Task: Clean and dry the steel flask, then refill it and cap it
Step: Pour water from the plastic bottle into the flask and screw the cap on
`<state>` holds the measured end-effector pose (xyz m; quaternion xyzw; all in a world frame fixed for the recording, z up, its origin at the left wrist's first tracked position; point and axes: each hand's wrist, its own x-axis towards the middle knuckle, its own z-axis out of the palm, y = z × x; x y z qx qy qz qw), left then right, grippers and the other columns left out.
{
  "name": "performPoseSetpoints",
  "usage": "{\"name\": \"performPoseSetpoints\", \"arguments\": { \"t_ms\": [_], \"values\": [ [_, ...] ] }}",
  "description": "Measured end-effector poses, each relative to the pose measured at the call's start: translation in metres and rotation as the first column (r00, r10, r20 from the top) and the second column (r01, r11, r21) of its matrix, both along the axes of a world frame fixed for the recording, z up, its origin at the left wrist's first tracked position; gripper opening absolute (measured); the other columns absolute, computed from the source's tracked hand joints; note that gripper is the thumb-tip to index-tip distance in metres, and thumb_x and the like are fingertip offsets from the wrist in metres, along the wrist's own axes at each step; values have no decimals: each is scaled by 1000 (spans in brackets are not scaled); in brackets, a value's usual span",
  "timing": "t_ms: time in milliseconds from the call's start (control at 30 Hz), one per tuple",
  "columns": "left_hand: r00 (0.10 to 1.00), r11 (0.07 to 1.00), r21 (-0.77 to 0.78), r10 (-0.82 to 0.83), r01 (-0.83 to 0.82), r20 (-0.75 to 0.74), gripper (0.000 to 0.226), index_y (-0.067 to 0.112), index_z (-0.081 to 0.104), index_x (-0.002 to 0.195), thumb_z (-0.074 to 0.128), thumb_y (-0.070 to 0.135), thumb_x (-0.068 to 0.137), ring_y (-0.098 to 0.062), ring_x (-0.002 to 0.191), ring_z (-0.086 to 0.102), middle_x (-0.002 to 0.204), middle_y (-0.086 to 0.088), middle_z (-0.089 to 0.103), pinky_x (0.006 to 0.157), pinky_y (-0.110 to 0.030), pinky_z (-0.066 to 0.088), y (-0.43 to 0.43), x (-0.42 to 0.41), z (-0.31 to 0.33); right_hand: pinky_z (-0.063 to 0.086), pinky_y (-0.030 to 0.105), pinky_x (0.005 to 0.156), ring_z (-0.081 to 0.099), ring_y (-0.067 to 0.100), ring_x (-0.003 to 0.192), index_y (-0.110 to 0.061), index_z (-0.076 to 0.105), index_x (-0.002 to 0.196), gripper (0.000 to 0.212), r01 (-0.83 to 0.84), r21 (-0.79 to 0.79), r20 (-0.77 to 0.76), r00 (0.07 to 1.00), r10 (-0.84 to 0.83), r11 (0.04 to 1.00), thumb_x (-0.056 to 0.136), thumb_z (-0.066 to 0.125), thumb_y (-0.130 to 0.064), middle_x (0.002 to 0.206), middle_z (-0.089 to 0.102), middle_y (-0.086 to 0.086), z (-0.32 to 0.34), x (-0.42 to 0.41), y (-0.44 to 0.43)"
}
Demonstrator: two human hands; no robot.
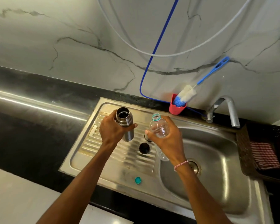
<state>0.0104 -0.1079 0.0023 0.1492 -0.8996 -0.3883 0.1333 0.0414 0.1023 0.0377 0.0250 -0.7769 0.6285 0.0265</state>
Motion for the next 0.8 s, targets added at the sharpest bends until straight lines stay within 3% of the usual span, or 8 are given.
{"name": "performPoseSetpoints", "arguments": {
  "t_ms": [167, 367, 533, 667, 800],
  "values": [
    [999, 1000, 12, -15, 15, 29, 83, 22, 67, 120, 94, 60, 51, -25, 102, 69, 110, -4, 75, 87, -51, 59, -8, -16, -29, 54, 14, 75, 71, 8, 93, -18, 62, 117, 53, 25, -4, 38, 999, -25, 1000, 73, 90, -28, 104, 73, -3, -13, -6, -4],
    [996, 997, -36, -66, 68, 62, 87, 27, 64, 123, 86, 71, 51, -23, 101, 68, 110, -1, 75, 84, -48, 59, -13, -24, -53, 55, 16, 75, 71, 11, 90, -16, 63, 116, 52, 35, 4, 41, 999, -35, 999, 73, 90, -22, 100, 73, -4, -19, -6, 1],
    [995, 997, -30, -68, 70, 68, 88, 24, 64, 126, 89, 68, 53, -25, 103, 67, 112, -4, 75, 86, -48, 58, -14, -25, -62, 54, 15, 75, 71, 10, 92, -15, 62, 118, 51, 29, 5, 42, 999, -30, 1000, 75, 89, -21, 101, 73, -3, -21, -4, 5],
    [995, 997, 18, -80, 79, 52, 102, 26, 64, 123, 67, 91, 45, -23, 101, 67, 110, -2, 75, 84, -48, 59, -17, -29, -60, 54, 15, 76, 71, 11, 92, -14, 62, 118, 51, 15, 1, 32, 999, -15, 1000, 75, 89, -18, 100, 74, -4, -22, -2, 7],
    [994, 998, 14, -67, 67, 82, 93, 25, 64, 123, 81, 77, 49, -23, 101, 67, 110, -1, 74, 83, -48, 59, -19, -34, -61, 55, 16, 77, 71, 11, 95, -13, 61, 119, 53, 2, 6, 27, 1000, -2, 1000, 75, 89, -20, 104, 73, -1, -25, -2, 8]
  ]
}}
